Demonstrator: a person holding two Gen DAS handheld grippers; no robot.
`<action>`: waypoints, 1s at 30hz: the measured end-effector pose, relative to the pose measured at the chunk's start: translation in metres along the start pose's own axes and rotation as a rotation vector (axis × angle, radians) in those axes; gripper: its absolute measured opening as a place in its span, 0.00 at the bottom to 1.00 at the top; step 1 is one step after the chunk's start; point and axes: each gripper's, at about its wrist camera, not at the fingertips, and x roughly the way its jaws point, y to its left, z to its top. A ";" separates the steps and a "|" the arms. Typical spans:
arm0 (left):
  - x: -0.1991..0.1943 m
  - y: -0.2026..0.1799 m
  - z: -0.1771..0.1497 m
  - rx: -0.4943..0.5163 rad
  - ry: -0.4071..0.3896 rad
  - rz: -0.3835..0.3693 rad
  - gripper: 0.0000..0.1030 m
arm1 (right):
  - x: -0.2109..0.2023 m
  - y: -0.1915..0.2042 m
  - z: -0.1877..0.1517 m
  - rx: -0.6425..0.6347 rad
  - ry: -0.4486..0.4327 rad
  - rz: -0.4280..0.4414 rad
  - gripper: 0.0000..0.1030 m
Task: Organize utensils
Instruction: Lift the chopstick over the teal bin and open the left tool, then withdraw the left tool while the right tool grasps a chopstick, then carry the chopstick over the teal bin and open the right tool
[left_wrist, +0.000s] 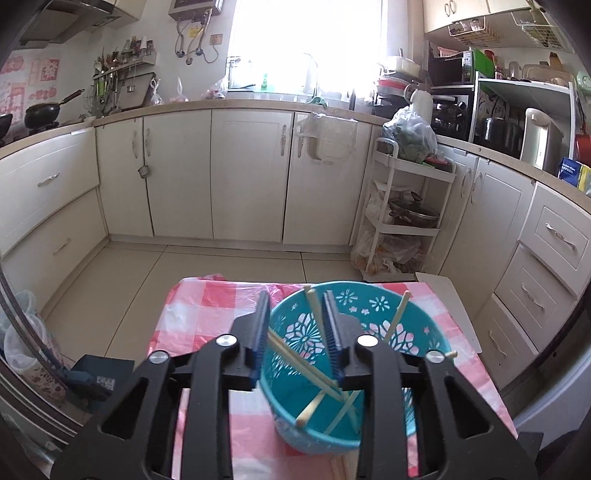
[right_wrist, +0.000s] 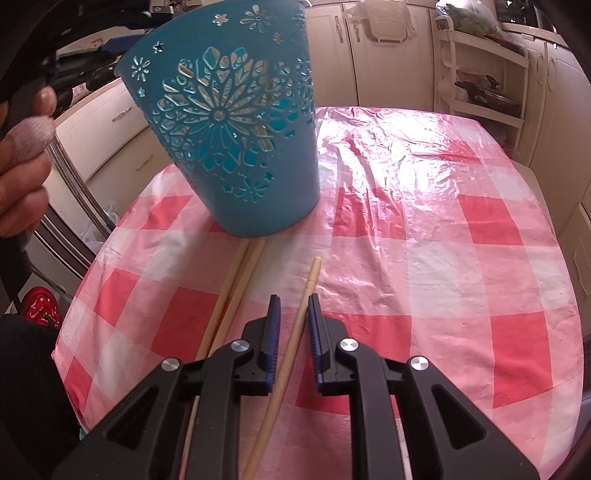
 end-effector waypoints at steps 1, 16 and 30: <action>-0.010 0.004 -0.003 0.001 -0.010 0.007 0.44 | 0.000 0.000 0.000 0.002 0.001 0.002 0.15; -0.048 0.090 -0.067 -0.195 0.044 0.124 0.68 | -0.011 -0.003 -0.006 -0.014 0.006 -0.043 0.06; -0.038 0.085 -0.071 -0.206 0.088 0.099 0.69 | -0.122 -0.001 0.039 0.127 -0.243 0.281 0.06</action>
